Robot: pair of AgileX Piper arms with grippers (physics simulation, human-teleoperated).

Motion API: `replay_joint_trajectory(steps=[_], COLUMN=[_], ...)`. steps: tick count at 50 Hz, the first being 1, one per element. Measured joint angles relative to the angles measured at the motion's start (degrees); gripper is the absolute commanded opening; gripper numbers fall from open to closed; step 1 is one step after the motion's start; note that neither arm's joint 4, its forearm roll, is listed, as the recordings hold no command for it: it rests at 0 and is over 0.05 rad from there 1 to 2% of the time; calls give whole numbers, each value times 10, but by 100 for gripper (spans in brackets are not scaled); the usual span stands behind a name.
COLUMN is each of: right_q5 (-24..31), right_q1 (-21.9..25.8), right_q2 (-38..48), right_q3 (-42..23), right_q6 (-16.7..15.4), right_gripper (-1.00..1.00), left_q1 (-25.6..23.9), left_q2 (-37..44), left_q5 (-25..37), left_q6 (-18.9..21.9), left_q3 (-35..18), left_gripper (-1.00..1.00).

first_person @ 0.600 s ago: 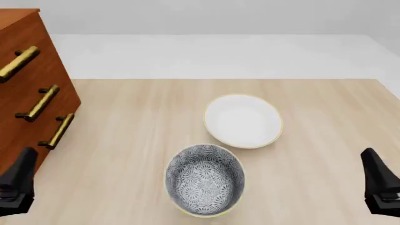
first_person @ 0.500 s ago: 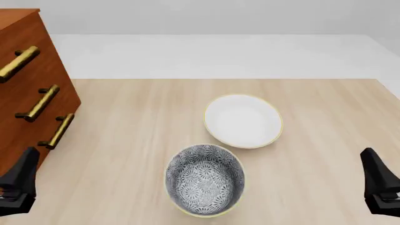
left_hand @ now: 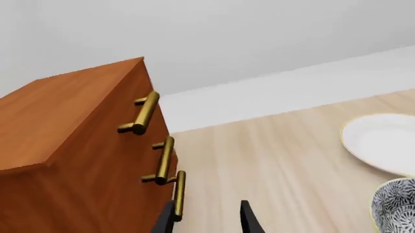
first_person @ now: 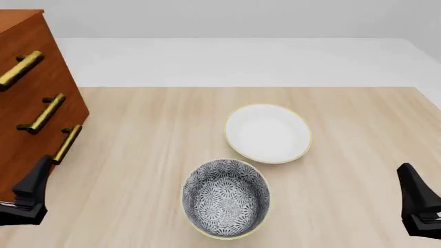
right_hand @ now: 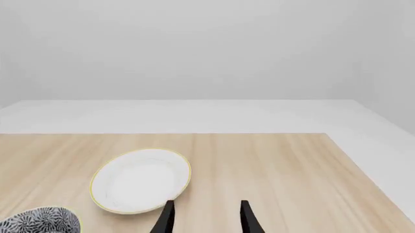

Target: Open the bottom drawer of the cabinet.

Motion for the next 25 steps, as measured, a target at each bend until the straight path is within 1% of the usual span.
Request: replay_joint_trajectory(steps=[9, 17, 25], right_q5=[0, 0, 0], right_q1=[0, 0, 0], right_q2=[0, 0, 0], right_q3=[0, 0, 0], right_q6=[0, 0, 0], right_gripper=[100, 100, 100], left_q1=[-8, -9, -12], left_q2=[65, 131, 206], left_q5=[-38, -86, -149], left_q6=[68, 146, 227], left_q3=[-8, -5, 5], left_gripper=[100, 100, 100])
